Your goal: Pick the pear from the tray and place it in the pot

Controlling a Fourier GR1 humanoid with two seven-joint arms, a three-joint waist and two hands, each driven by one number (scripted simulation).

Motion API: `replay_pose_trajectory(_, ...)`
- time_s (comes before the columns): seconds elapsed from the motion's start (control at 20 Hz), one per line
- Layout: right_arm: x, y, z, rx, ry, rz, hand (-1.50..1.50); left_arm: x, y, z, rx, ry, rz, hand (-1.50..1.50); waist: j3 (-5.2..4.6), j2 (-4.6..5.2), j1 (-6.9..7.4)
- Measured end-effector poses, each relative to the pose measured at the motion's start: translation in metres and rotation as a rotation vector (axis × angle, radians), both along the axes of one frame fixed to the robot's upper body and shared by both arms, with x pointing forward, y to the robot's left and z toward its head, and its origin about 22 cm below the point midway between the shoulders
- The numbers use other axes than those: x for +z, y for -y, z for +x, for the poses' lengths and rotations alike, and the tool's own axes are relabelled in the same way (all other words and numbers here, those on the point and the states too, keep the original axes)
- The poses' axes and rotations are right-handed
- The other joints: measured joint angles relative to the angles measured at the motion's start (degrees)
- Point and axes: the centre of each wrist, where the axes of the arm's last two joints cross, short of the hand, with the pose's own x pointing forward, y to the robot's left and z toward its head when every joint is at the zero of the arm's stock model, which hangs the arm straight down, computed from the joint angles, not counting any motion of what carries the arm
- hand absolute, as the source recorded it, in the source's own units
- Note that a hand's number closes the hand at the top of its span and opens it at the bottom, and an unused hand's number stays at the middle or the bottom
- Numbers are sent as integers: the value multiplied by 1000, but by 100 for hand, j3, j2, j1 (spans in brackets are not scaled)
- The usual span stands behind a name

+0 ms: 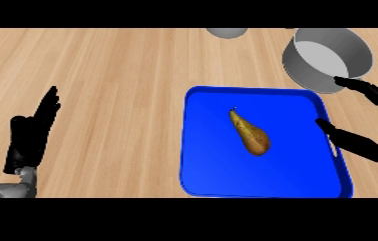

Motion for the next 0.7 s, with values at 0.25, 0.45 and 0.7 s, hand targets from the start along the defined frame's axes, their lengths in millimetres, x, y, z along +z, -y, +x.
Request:
replay_pose_trajectory(0.25,-23,-18,-31,66,107,-69,-150,-6,-7,-11,-8,2,8,0,5,28,15)
replay_pose_trajectory(0.45,-10,-36,-36,87,38,-150,-150,-8,-10,-18,-17,11,14,0,3,41,54)
replay_pose_trajectory(0.7,15,-66,-28,103,-93,-252,-150,-4,-4,-19,-28,10,9,0,-3,51,107)
